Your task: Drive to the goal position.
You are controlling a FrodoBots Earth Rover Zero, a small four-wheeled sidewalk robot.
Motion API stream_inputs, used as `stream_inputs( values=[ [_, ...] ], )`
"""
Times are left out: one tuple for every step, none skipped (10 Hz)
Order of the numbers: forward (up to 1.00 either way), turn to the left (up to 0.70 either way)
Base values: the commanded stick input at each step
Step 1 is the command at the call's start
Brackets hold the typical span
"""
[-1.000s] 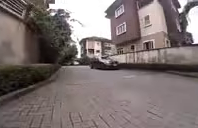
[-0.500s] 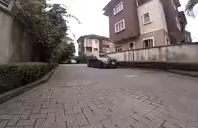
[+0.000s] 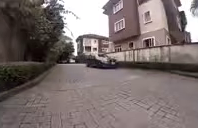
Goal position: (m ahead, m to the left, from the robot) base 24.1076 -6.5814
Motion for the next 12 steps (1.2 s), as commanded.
stream_inputs(
  values=[
    [0.7,0.02],
    [0.7,0.0],
    [0.7,0.0],
    [0.7,0.0],
    [0.7,0.0],
    [0.7,0.0],
    [0.7,0.0],
    [0.7,0.0],
    [0.7,0.0],
    [0.7,0.0],
    [0.7,0.0],
    [0.7,0.0]
  ],
)
